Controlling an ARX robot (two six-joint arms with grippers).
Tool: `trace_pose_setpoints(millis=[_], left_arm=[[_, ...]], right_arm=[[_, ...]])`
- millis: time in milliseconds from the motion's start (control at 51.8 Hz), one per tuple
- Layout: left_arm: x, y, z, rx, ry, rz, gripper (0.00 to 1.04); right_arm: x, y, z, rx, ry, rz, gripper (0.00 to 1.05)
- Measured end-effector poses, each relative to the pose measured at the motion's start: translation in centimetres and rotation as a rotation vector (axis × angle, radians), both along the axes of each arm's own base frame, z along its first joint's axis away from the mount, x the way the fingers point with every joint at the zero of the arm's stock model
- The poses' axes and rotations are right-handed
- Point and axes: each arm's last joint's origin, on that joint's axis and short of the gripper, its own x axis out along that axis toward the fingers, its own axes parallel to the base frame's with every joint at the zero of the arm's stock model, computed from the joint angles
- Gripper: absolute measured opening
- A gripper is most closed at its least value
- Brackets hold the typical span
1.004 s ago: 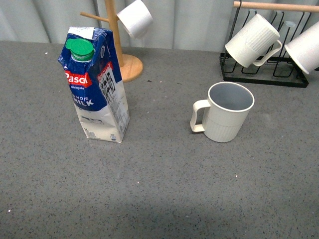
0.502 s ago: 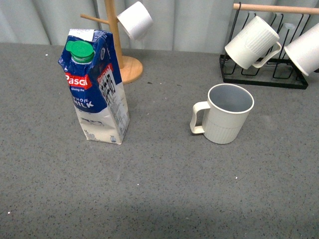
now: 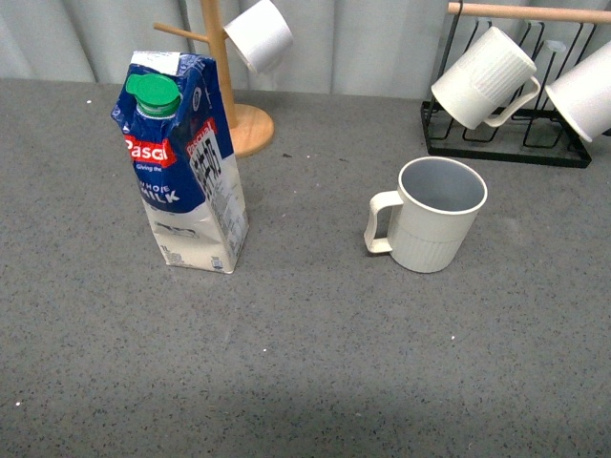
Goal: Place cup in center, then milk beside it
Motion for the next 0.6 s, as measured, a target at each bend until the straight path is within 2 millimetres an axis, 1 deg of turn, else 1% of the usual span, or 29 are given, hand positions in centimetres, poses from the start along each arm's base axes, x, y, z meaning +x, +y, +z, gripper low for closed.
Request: trace_pose_setpoints(millis=[309, 386, 483, 598], left_arm=[[0.0, 0.0, 0.0, 0.000, 0.000, 0.000, 0.98], [0.0, 0.0, 0.0, 0.000, 0.000, 0.000, 0.98], [0.0, 0.0, 0.0, 0.000, 0.000, 0.000, 0.98], [0.0, 0.0, 0.0, 0.000, 0.000, 0.000, 0.98]], right_arm=[[-0.6, 0.0, 0.0, 0.000, 0.000, 0.000, 0.01], [-1.3, 0.0, -0.5, 0.000, 0.036, 0.002, 0.01], [-1.6, 0.0, -0.3, 0.000, 0.004, 0.003, 0.01], [-1.6, 0.0, -0.3, 0.000, 0.006, 0.003, 0.01]])
